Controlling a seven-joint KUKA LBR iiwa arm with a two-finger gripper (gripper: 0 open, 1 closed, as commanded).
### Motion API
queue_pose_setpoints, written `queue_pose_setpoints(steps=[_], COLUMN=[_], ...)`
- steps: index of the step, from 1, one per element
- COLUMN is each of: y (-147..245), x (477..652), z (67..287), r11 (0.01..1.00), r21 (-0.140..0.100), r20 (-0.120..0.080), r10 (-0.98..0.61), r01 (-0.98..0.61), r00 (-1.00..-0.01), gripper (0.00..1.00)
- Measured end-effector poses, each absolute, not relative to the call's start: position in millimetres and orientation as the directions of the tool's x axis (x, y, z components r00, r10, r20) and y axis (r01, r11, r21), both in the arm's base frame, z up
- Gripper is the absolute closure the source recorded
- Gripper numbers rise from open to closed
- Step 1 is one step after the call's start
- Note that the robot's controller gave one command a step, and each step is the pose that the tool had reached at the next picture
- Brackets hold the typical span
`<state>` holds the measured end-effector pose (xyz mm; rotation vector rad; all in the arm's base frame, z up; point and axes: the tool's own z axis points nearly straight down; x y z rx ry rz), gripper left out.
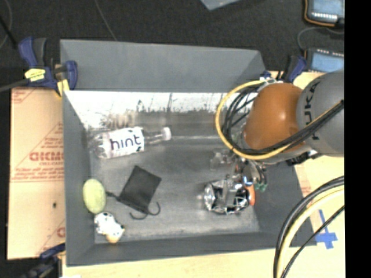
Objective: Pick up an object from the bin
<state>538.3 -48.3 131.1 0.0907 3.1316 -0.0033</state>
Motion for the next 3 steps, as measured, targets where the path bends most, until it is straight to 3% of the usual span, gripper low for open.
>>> queue_pose_setpoints(steps=[1,2,3], y=[-68,-68,-71], x=[525.9,526.0,516.4], z=[97,97,270], r11=[0.999,0.999,0.998], r21=[-0.001,-0.001,-0.001], r20=[-0.007,-0.008,-0.02], r10=[0.04,0.04,0.062], r01=[0.04,0.04,0.062], r00=[-0.999,-0.999,-0.998], gripper=[1.0,1.0,1.0])
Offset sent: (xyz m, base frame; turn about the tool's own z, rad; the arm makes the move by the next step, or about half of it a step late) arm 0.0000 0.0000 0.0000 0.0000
